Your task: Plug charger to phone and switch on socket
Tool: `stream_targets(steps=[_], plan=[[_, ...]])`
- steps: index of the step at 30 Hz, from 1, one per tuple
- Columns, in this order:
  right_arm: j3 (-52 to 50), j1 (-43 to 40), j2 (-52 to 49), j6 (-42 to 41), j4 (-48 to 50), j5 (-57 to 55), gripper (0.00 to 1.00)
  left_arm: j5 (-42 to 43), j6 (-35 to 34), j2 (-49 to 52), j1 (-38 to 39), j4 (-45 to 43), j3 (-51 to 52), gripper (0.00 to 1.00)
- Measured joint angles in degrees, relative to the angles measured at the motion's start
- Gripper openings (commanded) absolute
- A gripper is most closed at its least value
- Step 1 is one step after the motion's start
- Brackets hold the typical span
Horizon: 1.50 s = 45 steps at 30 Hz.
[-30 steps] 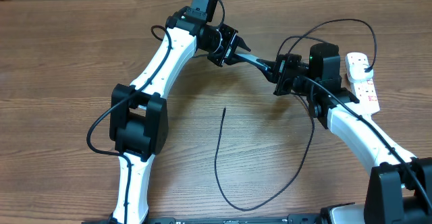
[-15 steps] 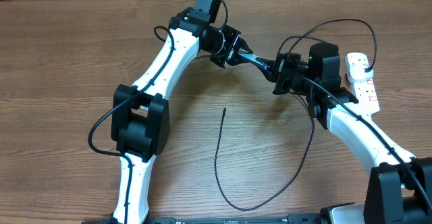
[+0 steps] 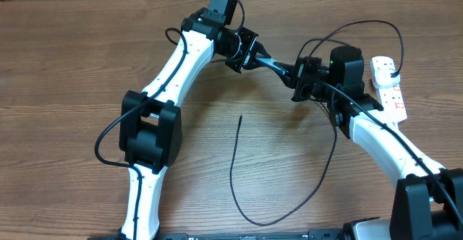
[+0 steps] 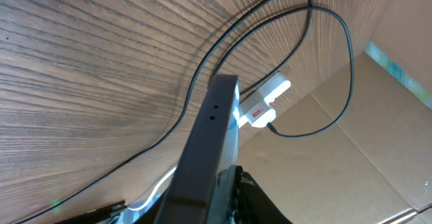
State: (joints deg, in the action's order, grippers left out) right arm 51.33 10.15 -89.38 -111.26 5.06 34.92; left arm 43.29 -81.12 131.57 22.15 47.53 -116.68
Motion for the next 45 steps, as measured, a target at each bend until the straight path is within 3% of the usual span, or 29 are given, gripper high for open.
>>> stream_targets(steps=[3,14,21,27,34,45], plan=[[0.0,0.0,0.0,-3.4,0.2,-0.4,0.04,0.3,-0.9,0.0,0.0,-0.7,0.0,0.04],[0.0,-0.3,0.0,-4.3,0.4,-0.5,0.05,0.6,-1.3,0.0,0.0,-1.5,-0.1,0.04],[0.0,0.1,0.0,-2.1,0.1,0.1,0.27,0.0,-1.4,0.0,0.0,0.1,-0.1,0.04],[0.1,0.1,0.0,-0.8,0.5,0.8,0.55,-0.7,-1.2,0.0,0.0,0.7,0.0,0.04],[0.1,0.0,0.0,0.3,0.5,0.9,0.63,-0.6,0.4,0.0,0.0,0.7,-0.1,0.04],[0.1,-1.7,0.0,10.4,0.0,4.0,0.64,3.0,12.8,0.0,-4.0,1.6,-0.1,0.04]])
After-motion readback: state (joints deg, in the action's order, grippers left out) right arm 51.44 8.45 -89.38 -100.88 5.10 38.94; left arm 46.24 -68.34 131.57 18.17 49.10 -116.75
